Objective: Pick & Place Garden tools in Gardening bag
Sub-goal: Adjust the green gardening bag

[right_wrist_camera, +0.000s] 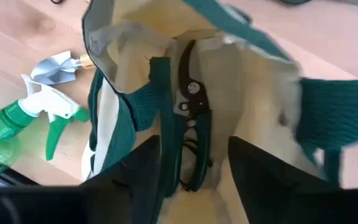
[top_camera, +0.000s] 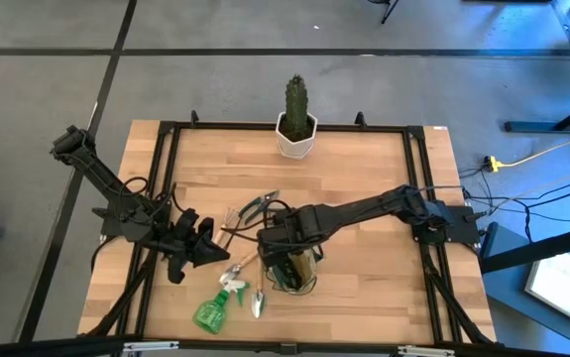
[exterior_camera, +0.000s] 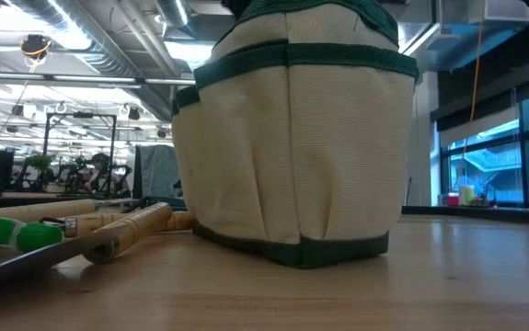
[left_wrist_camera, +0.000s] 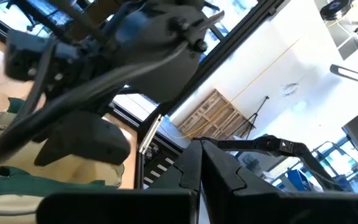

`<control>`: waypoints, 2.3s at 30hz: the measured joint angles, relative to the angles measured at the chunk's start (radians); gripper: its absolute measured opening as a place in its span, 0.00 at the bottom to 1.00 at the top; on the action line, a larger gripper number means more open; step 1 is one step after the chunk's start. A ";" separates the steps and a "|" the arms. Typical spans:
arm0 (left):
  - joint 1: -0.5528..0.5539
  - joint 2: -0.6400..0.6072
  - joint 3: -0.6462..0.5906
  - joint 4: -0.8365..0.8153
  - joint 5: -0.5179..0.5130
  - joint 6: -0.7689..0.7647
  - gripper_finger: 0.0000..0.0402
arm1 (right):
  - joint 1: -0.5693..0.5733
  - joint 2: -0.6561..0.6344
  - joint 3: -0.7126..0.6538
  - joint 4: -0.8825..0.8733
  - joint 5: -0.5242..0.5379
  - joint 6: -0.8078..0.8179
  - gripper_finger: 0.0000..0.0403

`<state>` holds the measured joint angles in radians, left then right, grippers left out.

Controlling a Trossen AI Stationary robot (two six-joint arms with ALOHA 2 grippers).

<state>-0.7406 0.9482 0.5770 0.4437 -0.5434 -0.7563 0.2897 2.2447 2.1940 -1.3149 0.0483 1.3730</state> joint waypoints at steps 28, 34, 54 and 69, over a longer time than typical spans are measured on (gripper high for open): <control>-0.011 0.000 0.000 -0.008 0.012 0.002 0.00 | 0.000 0.041 0.019 0.038 -0.071 -0.064 0.41; -0.011 0.000 0.000 -0.010 0.012 0.003 0.00 | 0.000 0.041 0.021 -0.022 -0.079 -0.046 0.41; -0.011 0.000 0.000 -0.036 0.006 0.002 0.00 | 0.001 0.041 0.021 0.089 -0.078 -0.080 0.66; -0.011 0.000 0.000 -0.038 -0.014 0.011 0.00 | 0.000 0.041 0.021 0.081 -0.061 -0.020 0.93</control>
<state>-0.7521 0.9482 0.5770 0.4061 -0.5571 -0.7452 0.2900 2.2852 2.2154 -1.2340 -0.0123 1.3529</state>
